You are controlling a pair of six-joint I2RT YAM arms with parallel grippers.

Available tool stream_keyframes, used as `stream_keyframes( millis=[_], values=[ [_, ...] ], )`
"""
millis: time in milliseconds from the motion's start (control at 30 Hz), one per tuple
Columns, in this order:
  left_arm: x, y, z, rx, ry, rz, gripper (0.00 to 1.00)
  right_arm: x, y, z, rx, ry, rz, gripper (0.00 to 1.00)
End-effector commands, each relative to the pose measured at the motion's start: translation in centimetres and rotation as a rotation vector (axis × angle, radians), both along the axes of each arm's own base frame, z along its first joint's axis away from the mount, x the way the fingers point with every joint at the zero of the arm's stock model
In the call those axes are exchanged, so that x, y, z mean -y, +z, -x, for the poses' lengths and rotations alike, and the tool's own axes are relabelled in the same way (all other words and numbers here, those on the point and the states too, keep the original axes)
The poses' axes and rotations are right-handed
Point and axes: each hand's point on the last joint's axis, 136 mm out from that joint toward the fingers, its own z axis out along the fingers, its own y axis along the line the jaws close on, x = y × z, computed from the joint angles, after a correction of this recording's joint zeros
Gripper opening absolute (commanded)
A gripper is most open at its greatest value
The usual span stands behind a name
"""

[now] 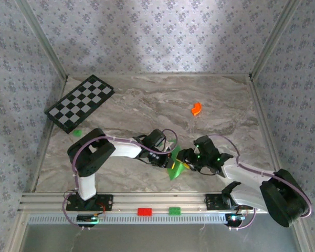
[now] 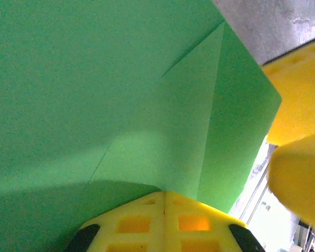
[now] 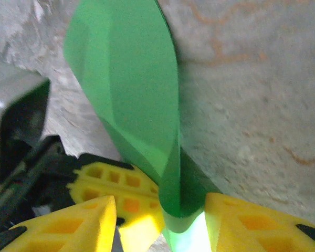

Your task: Fold a paper plane with a square sheet of paper (pick it up from the middle)

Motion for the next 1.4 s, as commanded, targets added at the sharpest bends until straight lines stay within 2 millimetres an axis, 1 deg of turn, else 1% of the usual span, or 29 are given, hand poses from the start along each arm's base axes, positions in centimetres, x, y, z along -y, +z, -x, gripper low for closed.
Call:
stream_keyframes(
  millis=[0,67,133,233,367,567,633,800,900,1133,1367],
  values=[
    [-1.0,-1.5,0.6,-0.012,0.007,-0.060,0.05,-0.1,1.2,-1.3,0.055,0.014,-0.027,0.48],
    [-1.0,-1.5,0.6,-0.011,0.007,-0.058,0.05,0.0,1.4,-1.6,0.059,0.017,-0.046,0.46],
    [-1.0,-1.5,0.6,-0.011,0.007,-0.058,0.05,-0.4,1.5,-1.5,0.045,0.046,-0.069,0.45],
    [-0.9,-1.5,0.6,-0.011,0.008,-0.057,0.05,-0.4,1.0,-1.4,0.024,0.067,-0.060,0.43],
    [-0.9,-1.3,0.5,-0.009,0.010,-0.052,0.05,0.3,0.1,-1.2,-0.002,0.054,-0.021,0.43],
    [-0.9,-1.1,0.5,-0.005,0.012,-0.051,0.05,1.3,-0.8,-0.8,-0.040,0.030,0.024,0.43],
    [-0.9,-1.0,0.4,-0.005,0.014,-0.049,0.05,1.4,-1.0,-0.6,-0.048,0.028,0.020,0.43],
    [-0.8,-0.8,0.4,0.000,0.014,-0.044,0.05,1.0,-0.7,-0.7,-0.037,0.030,-0.014,0.42],
    [-0.7,-0.8,0.4,-0.001,0.013,-0.039,0.05,0.7,-0.5,-0.9,-0.022,0.035,-0.043,0.39],
    [-0.7,-0.4,0.4,0.007,0.011,-0.029,0.05,1.0,-0.9,-1.3,-0.038,0.024,-0.036,0.36],
    [-0.5,-0.2,0.2,0.015,0.013,-0.022,0.05,1.2,-1.3,-1.1,-0.059,0.027,-0.031,0.36]
  ],
)
